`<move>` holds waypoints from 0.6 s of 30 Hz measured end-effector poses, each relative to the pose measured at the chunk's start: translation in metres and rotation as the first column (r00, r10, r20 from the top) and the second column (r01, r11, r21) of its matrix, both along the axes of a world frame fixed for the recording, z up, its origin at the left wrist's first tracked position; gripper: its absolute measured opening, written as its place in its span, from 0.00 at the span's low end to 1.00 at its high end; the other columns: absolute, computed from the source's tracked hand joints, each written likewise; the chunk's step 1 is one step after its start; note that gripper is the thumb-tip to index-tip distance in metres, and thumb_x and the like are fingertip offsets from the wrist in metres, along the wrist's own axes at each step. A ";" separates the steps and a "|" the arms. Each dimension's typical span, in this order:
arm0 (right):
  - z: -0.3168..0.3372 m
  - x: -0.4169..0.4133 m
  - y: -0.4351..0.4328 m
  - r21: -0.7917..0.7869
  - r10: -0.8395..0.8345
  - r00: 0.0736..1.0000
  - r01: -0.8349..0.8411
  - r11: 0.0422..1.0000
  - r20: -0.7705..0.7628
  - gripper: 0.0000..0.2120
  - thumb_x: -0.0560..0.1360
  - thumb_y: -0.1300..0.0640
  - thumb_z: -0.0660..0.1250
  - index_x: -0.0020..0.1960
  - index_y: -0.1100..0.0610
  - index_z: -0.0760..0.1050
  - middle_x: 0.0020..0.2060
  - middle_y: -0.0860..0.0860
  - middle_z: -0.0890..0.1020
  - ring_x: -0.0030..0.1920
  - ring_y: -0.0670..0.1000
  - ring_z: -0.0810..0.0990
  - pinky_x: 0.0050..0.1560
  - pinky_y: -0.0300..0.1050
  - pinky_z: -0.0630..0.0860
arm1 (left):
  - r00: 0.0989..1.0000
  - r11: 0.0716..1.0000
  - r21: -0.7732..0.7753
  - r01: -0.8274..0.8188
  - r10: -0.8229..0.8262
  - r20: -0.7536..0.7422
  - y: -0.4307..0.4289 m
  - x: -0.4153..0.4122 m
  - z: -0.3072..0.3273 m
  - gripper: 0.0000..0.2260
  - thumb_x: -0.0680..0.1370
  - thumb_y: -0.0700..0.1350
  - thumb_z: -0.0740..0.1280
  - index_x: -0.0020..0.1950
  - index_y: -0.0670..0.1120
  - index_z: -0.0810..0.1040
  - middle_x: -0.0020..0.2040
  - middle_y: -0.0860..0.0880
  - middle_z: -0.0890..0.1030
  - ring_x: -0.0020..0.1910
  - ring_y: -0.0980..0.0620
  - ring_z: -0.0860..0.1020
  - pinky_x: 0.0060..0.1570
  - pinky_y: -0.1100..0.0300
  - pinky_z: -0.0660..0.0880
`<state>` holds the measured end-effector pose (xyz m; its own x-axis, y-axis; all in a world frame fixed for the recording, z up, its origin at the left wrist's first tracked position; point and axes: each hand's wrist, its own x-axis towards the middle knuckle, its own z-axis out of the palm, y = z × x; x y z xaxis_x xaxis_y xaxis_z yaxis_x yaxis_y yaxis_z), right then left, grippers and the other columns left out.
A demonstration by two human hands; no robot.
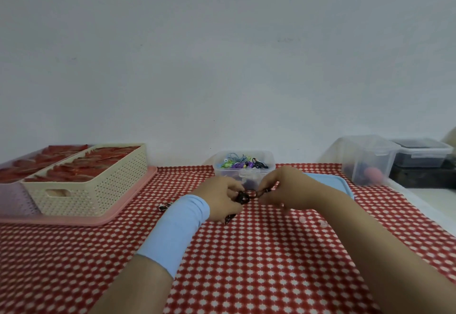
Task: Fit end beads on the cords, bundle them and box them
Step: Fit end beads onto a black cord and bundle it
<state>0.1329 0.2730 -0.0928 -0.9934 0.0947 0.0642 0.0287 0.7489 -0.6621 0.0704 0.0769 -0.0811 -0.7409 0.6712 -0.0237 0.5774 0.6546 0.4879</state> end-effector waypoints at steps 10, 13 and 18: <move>0.044 -0.069 0.025 0.161 -0.163 0.957 0.205 0.965 -0.241 0.11 0.76 0.58 0.74 0.58 0.54 0.84 0.50 0.52 0.84 0.41 0.51 0.80 0.39 0.39 0.75 | 0.960 0.986 0.160 -0.049 0.091 -0.265 0.040 -0.080 0.051 0.22 0.75 0.46 0.73 0.68 0.52 0.73 0.49 0.55 0.80 0.47 0.53 0.77 0.51 0.60 0.71; 0.040 -0.099 0.033 0.266 -0.176 0.960 0.231 0.936 -0.217 0.16 0.75 0.55 0.75 0.62 0.54 0.82 0.55 0.53 0.83 0.48 0.49 0.78 0.51 0.40 0.73 | 0.958 0.989 0.117 -0.094 0.122 -0.260 0.052 -0.103 0.044 0.19 0.75 0.46 0.73 0.63 0.52 0.73 0.51 0.54 0.80 0.49 0.51 0.78 0.50 0.57 0.75; 0.024 -0.123 0.040 0.329 -0.218 0.965 0.255 0.909 -0.144 0.17 0.72 0.52 0.78 0.58 0.54 0.80 0.52 0.50 0.81 0.51 0.51 0.79 0.51 0.43 0.76 | 0.956 0.994 -0.049 -0.097 0.080 -0.281 0.061 -0.129 0.024 0.11 0.75 0.46 0.72 0.57 0.53 0.79 0.57 0.51 0.80 0.52 0.50 0.78 0.55 0.53 0.77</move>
<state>0.0096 0.3128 -0.0689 -0.9310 0.2803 0.2337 0.1795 0.9092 -0.3756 -0.0582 0.1378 -0.0575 -0.7805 0.6063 0.1526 0.6229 0.7332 0.2727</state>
